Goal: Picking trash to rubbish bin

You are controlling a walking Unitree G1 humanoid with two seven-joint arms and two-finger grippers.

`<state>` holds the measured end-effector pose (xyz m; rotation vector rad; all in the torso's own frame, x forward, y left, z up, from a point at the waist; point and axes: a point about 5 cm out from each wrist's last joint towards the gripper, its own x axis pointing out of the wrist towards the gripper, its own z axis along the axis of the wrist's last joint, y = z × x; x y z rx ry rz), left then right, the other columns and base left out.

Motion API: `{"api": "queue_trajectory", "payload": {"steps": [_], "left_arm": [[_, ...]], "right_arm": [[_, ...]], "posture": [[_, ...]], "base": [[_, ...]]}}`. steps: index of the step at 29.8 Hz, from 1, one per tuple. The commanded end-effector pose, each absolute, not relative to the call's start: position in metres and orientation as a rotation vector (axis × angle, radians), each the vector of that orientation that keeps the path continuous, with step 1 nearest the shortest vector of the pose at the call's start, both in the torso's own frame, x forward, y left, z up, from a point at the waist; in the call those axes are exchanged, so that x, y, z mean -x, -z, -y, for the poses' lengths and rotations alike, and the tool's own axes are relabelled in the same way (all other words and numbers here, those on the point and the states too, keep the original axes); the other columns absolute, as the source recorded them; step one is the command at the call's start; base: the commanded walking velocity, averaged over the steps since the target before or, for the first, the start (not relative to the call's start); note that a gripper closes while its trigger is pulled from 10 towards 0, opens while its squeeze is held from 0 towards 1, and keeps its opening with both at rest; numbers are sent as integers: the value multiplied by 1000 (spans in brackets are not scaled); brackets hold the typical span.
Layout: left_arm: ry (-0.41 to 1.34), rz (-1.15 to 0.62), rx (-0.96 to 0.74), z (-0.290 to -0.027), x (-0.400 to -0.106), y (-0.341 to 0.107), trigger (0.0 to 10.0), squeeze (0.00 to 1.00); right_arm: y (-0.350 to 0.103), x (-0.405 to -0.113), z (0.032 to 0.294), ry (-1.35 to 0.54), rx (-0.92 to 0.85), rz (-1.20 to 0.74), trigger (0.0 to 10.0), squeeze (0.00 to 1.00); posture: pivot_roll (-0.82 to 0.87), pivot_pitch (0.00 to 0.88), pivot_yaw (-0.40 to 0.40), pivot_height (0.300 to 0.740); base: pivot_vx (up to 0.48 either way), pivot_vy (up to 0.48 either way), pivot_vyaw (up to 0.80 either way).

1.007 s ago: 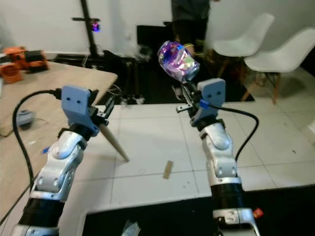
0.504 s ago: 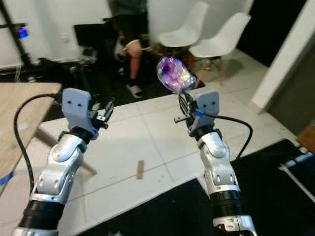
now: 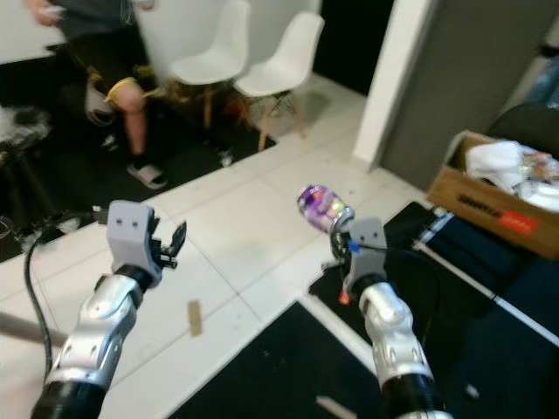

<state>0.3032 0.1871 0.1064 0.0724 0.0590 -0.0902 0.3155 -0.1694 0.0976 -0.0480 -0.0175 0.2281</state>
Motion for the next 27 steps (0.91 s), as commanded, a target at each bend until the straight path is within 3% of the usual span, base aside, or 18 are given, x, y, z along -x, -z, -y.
{"api": "queue_trajectory", "payload": {"steps": [1, 22, 27], "left_arm": [[77, -118, -49, -192, -296, -90, 10000, 0], [29, -86, -68, -194, -298, -92, 10000, 0], [77, -81, -101, -191, -300, -98, 10000, 0]], "right_arm": [[-85, -309, 170, -229, 26, -18, 10000, 0], [-89, -313, 161, -277, 6, 21, 10000, 0], [-88, -312, 156, -280, -14, 37, 10000, 0]], "posture": [[-57, 45, -37, 740], [-33, 51, -42, 740], [9, 66, 14, 740]], "base": [[0, 0, -800], [0, 0, -800], [0, 0, -800]]}}
